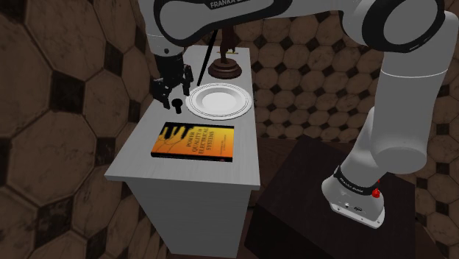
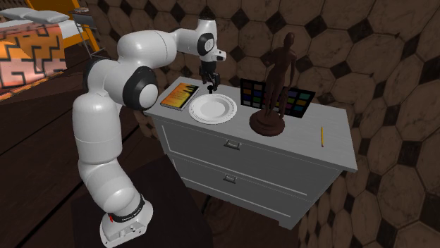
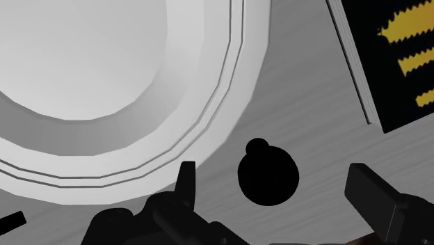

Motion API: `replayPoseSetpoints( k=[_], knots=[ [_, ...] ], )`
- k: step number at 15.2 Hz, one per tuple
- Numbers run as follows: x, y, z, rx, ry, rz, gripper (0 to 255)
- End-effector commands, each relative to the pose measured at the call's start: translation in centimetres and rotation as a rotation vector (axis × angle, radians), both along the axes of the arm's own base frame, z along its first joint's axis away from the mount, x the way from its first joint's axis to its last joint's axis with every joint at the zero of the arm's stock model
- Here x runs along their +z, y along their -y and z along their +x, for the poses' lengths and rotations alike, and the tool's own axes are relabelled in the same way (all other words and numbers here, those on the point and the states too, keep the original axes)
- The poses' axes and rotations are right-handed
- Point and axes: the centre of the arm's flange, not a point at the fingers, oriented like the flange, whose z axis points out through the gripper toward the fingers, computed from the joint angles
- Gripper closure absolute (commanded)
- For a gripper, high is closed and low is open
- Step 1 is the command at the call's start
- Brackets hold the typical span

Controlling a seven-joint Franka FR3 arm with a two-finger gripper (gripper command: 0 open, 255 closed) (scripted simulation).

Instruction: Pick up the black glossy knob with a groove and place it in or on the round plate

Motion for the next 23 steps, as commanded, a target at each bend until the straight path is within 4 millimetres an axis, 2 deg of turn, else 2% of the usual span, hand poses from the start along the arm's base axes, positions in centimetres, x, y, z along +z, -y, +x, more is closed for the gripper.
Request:
replayPoseSetpoints(
  k=[1, 3, 4, 13, 23],
  knots=[
    [0.0, 0.0, 0.0, 0.0, 0.0, 0.0, 0],
    [0.0, 0.0, 0.0, 0.0, 0.0, 0.0, 0],
    [0.0, 0.0, 0.0, 0.0, 0.0, 0.0, 255],
    [0.0, 0.0, 0.0, 0.0, 0.0, 0.0, 255],
    [5.3, 0.0, 0.0, 0.0, 0.0, 0.0, 255]
  ],
)
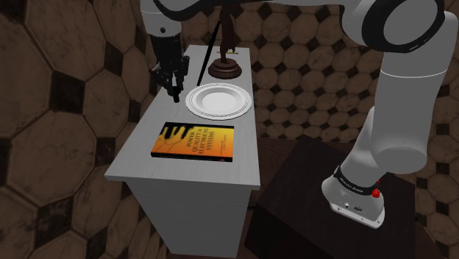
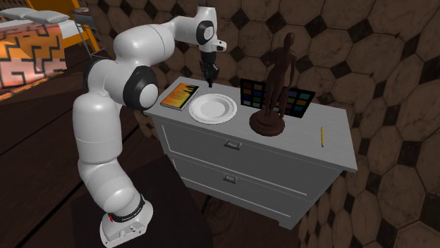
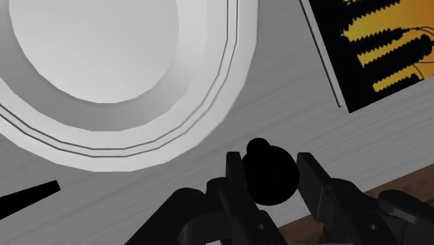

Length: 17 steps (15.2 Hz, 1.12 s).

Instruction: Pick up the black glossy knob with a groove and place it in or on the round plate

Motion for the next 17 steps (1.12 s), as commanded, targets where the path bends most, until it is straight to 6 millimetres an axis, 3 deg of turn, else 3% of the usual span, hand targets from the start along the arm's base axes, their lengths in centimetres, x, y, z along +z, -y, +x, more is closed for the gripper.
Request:
replayPoseSetpoints(
  k=[1, 7, 17],
  knots=[
    [1.1, -0.1, 0.0, 0.0, 0.0, 0.0, 255],
    [4.2, -0.1, 0.0, 0.0, 0.0, 0.0, 255],
    [6.1, 11.4, -6.2, 0.0, 0.0, 0.0, 255]
  ],
)
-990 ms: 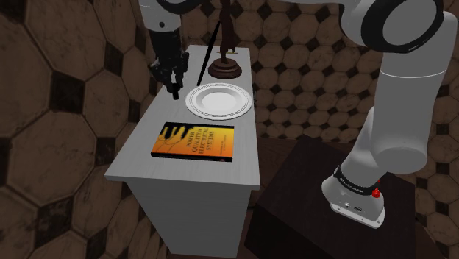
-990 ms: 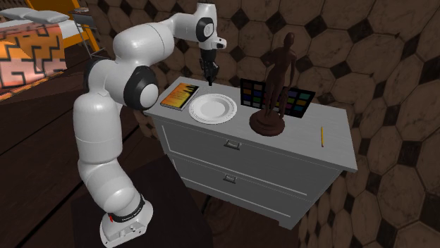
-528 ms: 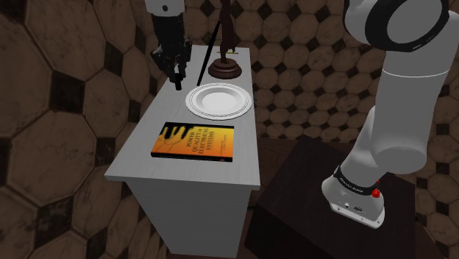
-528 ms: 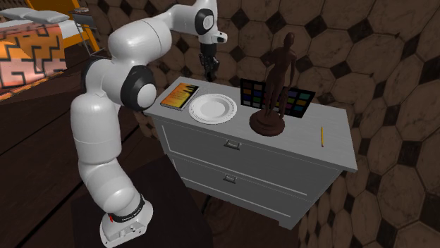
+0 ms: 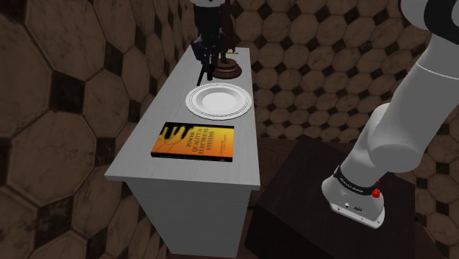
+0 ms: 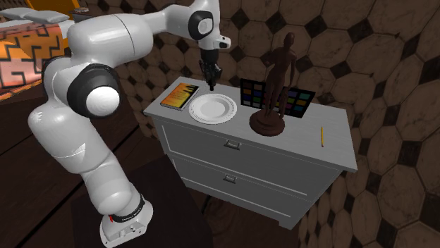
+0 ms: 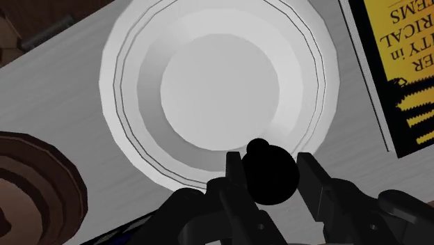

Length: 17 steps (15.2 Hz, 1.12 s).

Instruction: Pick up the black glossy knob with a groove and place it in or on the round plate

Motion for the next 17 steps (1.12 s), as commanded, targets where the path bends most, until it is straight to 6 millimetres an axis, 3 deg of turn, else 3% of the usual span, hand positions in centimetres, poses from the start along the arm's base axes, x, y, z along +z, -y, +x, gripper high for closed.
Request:
replayPoseSetpoints(
  k=[1, 2, 17],
  knots=[
    [0.4, 2.0, -1.1, 0.001, 0.0, 0.0, 255],
    [0.6, 2.9, -1.6, 0.001, 0.0, 0.0, 255],
    [-7.3, 2.9, -1.6, 0.001, 0.0, 0.0, 255]
  ],
)
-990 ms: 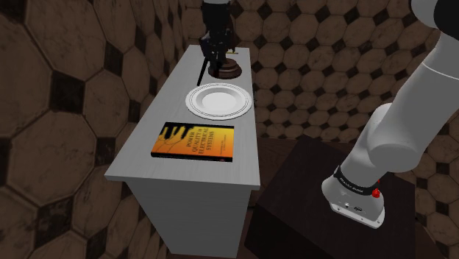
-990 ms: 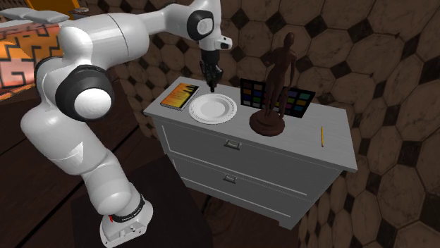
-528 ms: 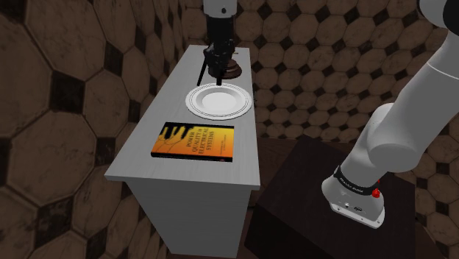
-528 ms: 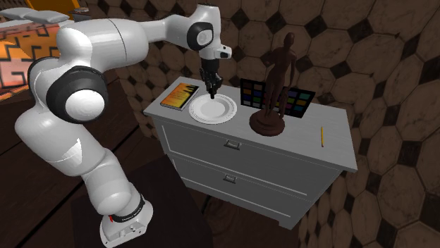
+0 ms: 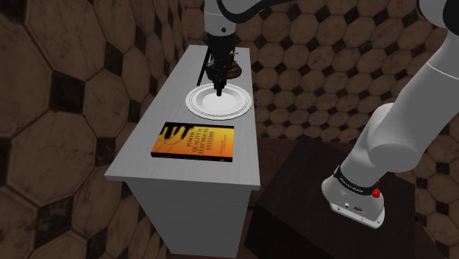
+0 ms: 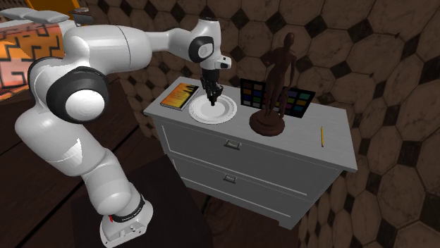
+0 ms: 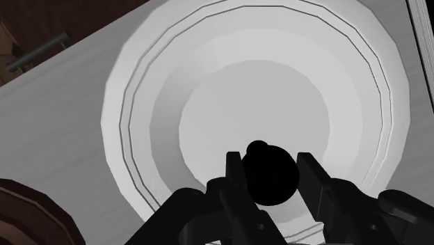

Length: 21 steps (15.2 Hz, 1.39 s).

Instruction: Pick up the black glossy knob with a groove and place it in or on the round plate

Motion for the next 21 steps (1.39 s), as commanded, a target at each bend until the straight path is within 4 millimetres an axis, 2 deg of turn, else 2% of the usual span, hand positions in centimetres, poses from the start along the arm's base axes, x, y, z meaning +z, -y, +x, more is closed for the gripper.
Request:
replayPoseSetpoints(
  k=[1, 3, 10, 11, 16, 20, 21],
  knots=[
    [-1.0, -0.1, 0.0, 0.0, 0.0, 0.0, 255],
    [-1.9, -0.1, 0.0, 0.0, 0.0, 0.0, 255],
    [-1.9, -0.1, 0.0, 0.0, 0.0, 0.0, 255],
    [-1.9, -0.1, 0.0, 0.0, 0.0, 0.0, 0],
    [-1.9, -0.1, 0.0, 0.0, 0.0, 0.0, 0],
    [3.1, -0.1, 0.0, 0.0, 0.0, 0.0, 0],
    [3.1, -0.1, 0.0, 0.0, 0.0, 0.0, 0]
  ],
)
